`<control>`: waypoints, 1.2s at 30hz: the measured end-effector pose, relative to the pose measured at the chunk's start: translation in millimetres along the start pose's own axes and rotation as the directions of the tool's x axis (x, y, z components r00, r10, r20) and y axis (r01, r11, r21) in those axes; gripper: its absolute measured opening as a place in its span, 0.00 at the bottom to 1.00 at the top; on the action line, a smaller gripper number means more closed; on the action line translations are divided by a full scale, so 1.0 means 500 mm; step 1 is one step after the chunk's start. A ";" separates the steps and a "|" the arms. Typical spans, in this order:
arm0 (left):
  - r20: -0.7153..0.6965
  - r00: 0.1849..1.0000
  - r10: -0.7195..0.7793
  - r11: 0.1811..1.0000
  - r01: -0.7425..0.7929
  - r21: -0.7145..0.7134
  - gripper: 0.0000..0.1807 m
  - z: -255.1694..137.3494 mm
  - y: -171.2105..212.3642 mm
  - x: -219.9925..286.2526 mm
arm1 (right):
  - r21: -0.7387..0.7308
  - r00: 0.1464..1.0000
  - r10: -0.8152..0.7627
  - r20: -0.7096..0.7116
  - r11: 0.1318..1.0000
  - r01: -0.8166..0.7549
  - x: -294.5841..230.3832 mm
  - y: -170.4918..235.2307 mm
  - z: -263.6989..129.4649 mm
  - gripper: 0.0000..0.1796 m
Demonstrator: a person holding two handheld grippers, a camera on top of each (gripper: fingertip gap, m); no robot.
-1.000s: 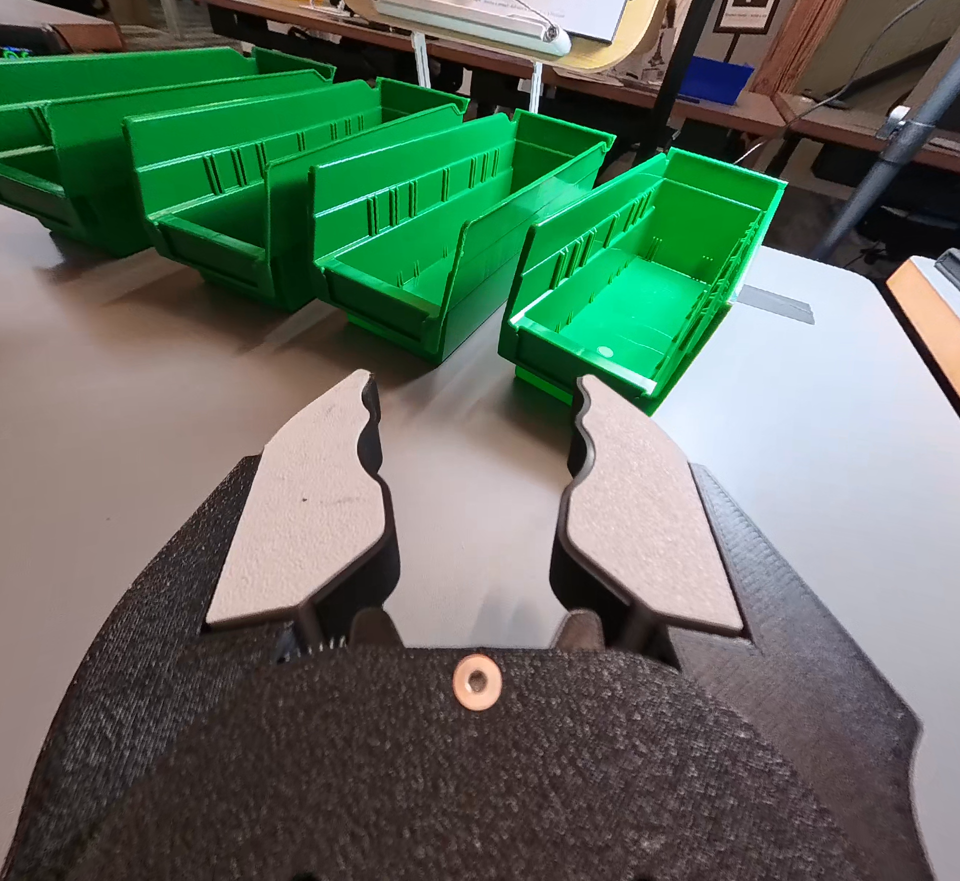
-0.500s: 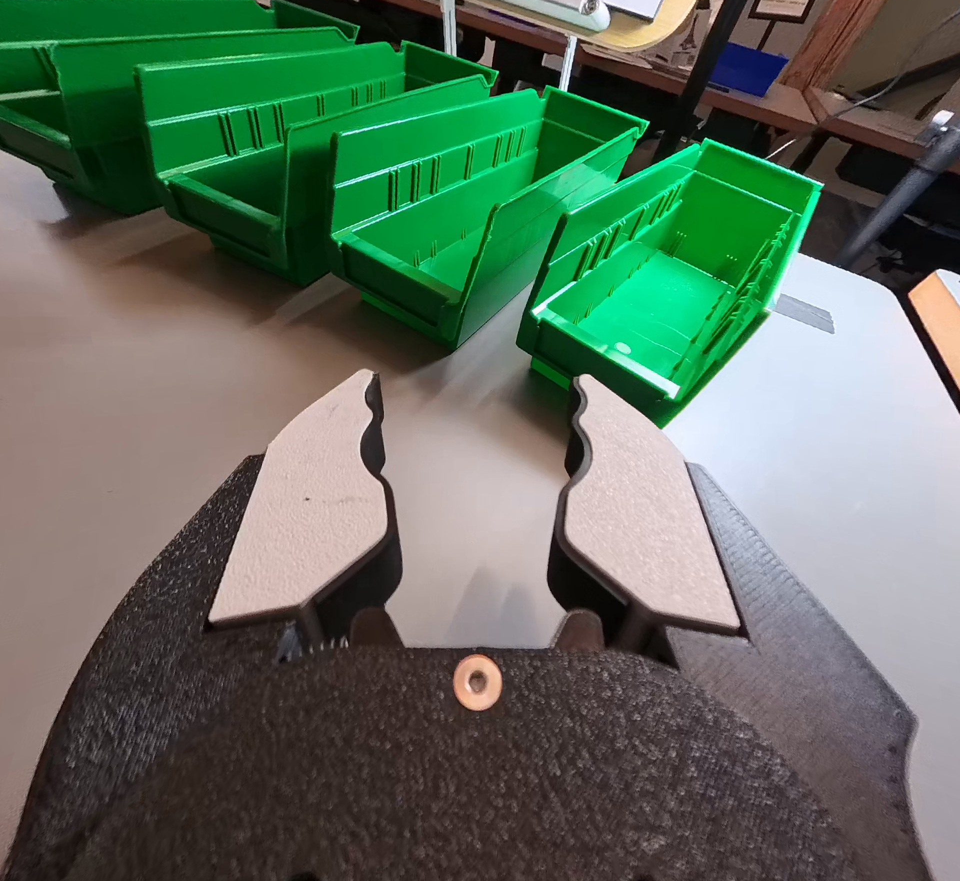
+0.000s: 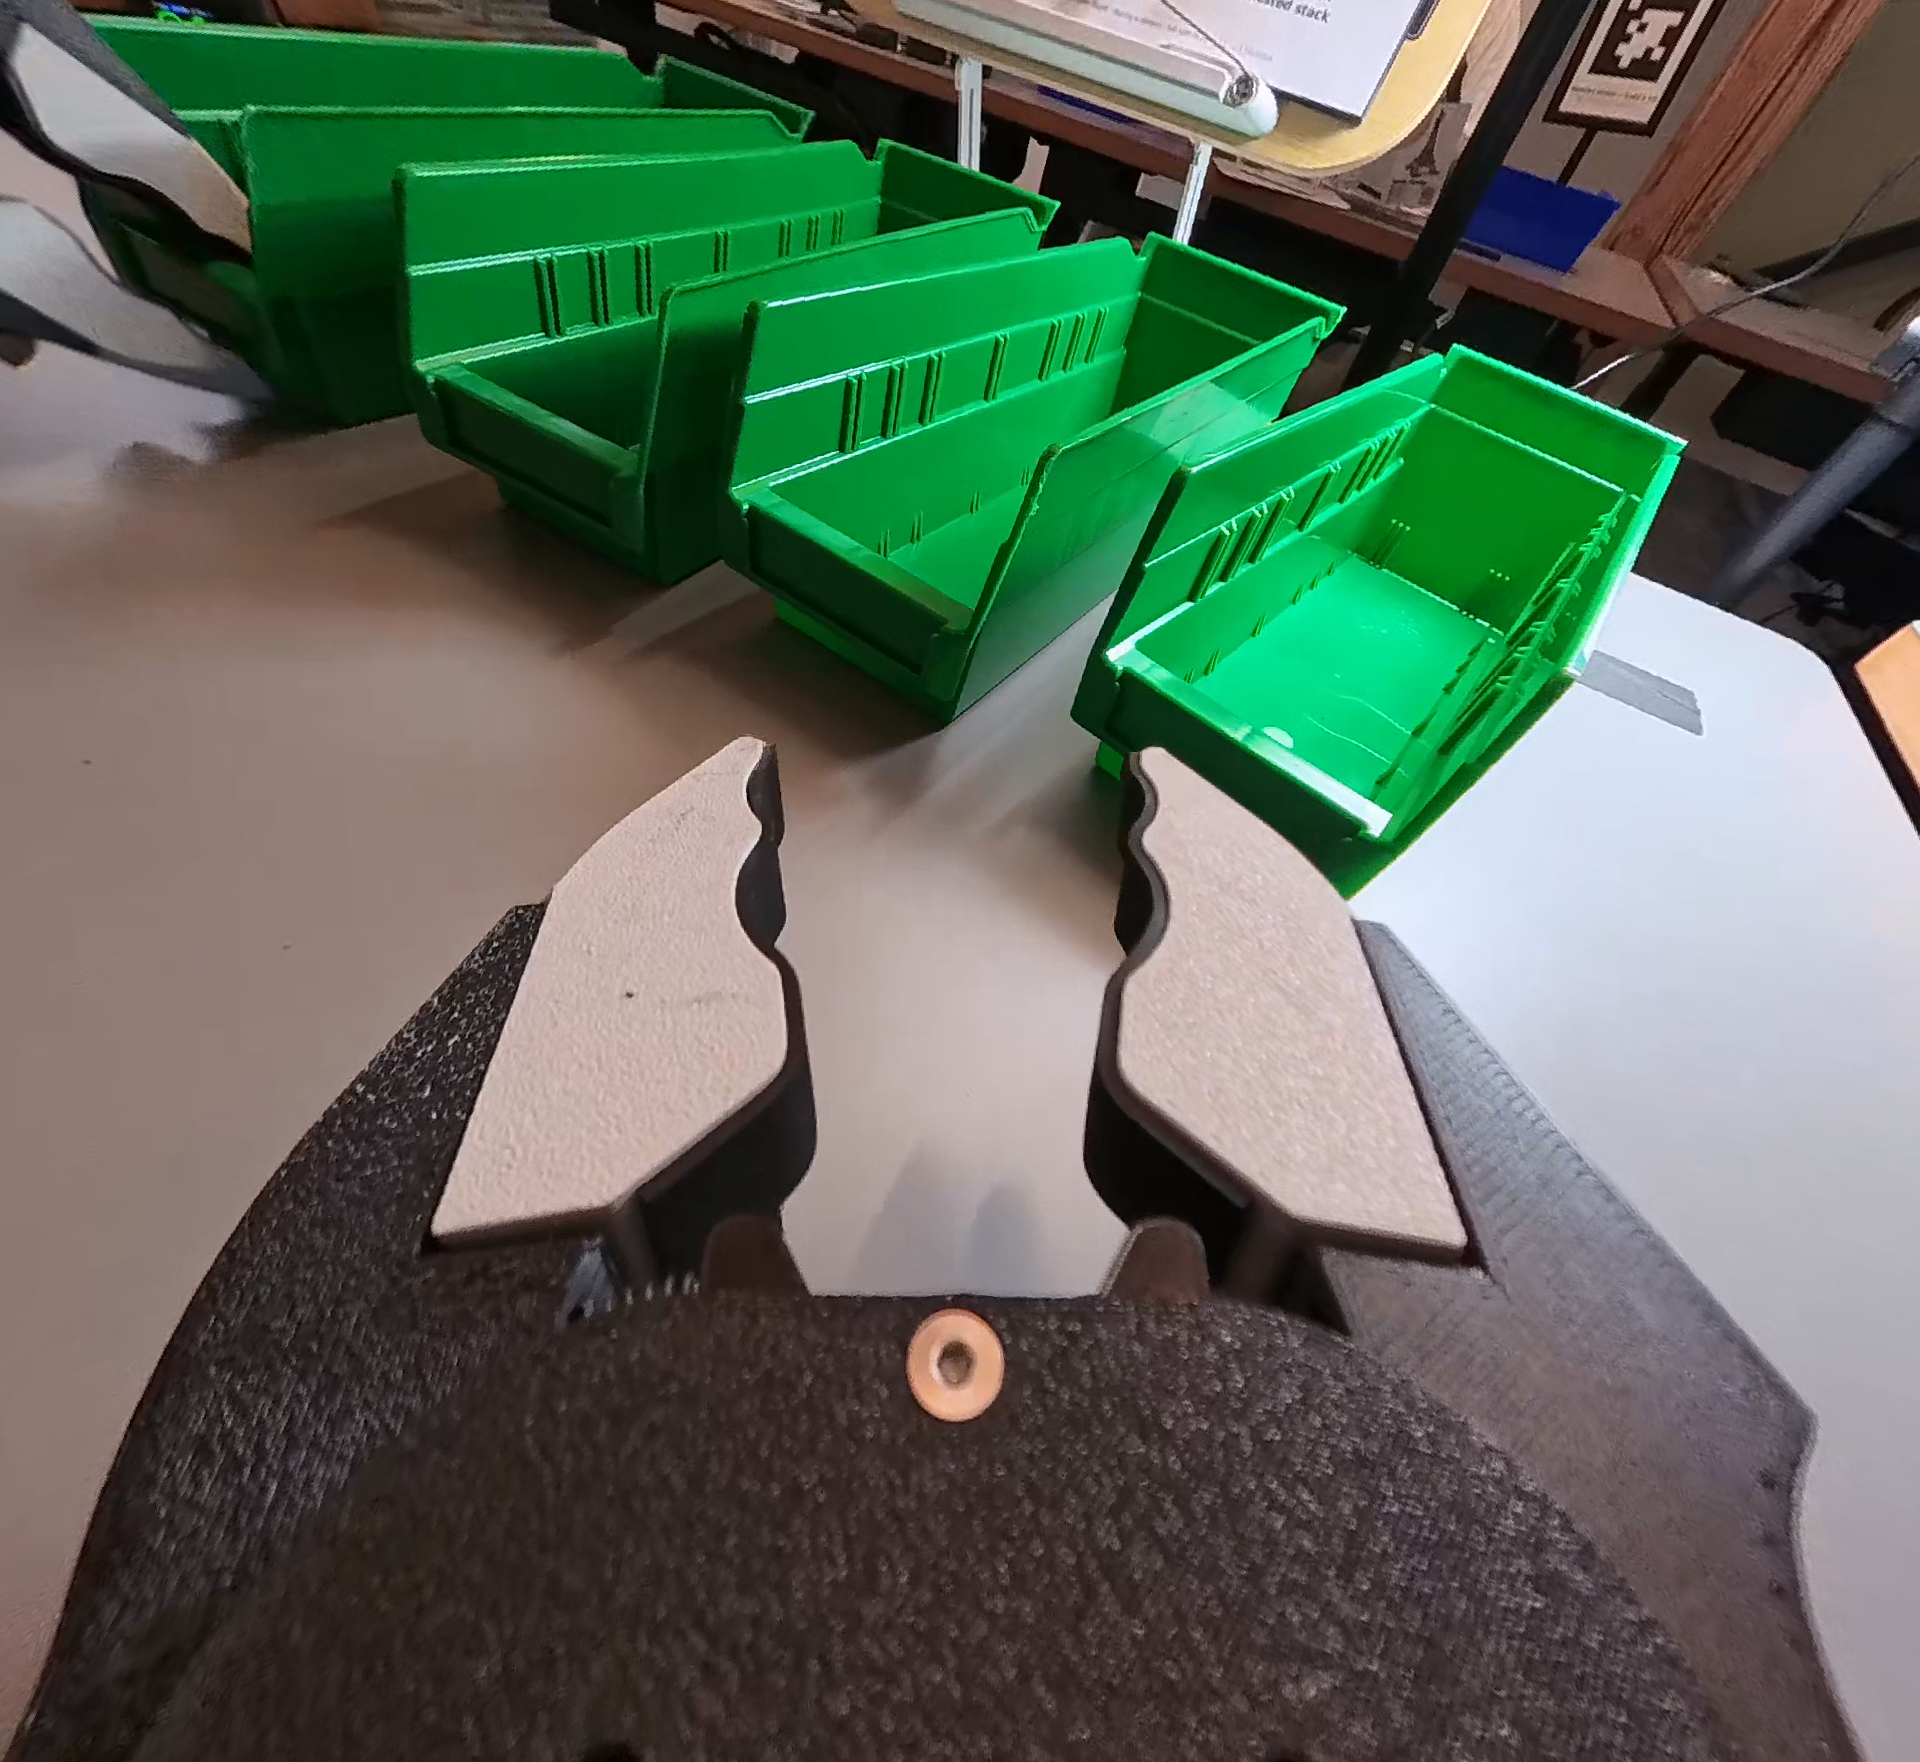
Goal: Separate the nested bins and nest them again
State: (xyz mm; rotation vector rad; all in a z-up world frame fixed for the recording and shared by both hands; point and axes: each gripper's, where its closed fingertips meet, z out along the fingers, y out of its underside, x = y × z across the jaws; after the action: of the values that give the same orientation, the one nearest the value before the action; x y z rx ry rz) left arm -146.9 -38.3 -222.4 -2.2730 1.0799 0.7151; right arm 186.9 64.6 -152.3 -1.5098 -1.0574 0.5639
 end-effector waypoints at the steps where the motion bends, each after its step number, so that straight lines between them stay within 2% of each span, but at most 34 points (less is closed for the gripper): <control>1: 0.004 1.000 0.020 1.000 -0.020 -0.001 0.18 0.001 0.003 -0.003 | -0.003 1.000 0.002 0.003 1.000 -0.002 0.000 0.001 0.001 0.34; 5: 0.030 0.999 0.033 0.997 -0.035 0.064 0.18 -0.021 -0.003 -0.013 | -0.001 1.000 0.005 0.003 1.000 -0.005 0.000 0.001 0.000 0.34; 9: 0.057 0.998 -0.026 0.990 0.018 0.137 0.17 -0.095 -0.037 -0.052 | -0.013 1.000 0.000 0.009 1.000 0.000 -0.002 0.003 0.003 0.34; 12: 0.136 0.991 -0.008 0.987 -0.014 0.163 0.17 -0.147 -0.059 -0.100 | -0.018 1.000 -0.011 0.011 1.000 0.011 -0.005 0.005 0.004 0.34; 15: 0.195 0.980 0.038 0.979 -0.076 0.189 0.17 -0.195 -0.107 -0.136 | -0.017 1.000 -0.020 0.008 1.000 0.020 -0.006 0.004 0.003 0.34; 19: 0.188 0.978 0.090 0.965 -0.132 0.226 0.17 -0.224 -0.205 -0.147 | -0.017 0.999 -0.030 0.013 0.999 0.030 -0.009 0.004 0.003 0.34; 23: 0.152 0.980 0.131 0.961 -0.163 0.221 0.17 -0.202 -0.296 -0.131 | 0.004 0.999 -0.045 0.012 0.999 0.045 -0.012 -0.001 -0.002 0.34; 26: 0.099 0.985 0.144 0.971 -0.160 0.178 0.17 -0.163 -0.334 -0.112 | 0.012 0.999 -0.043 0.017 0.999 0.043 -0.012 -0.003 -0.004 0.34; 32: 0.018 0.989 0.149 0.982 -0.151 0.114 0.17 -0.095 -0.351 -0.072 | 0.029 0.999 -0.046 0.027 0.999 0.045 -0.015 -0.008 -0.008 0.34; 36: 0.026 0.987 0.158 0.982 -0.160 0.105 0.18 -0.063 -0.345 -0.058 | 0.028 0.998 -0.064 0.028 0.998 0.063 -0.019 -0.008 -0.008 0.34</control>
State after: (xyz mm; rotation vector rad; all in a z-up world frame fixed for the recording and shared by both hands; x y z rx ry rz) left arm -16.4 51.3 -141.8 -2.1043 1.2714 0.7204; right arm 184.5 54.3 -149.6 -1.4432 -1.1116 0.5547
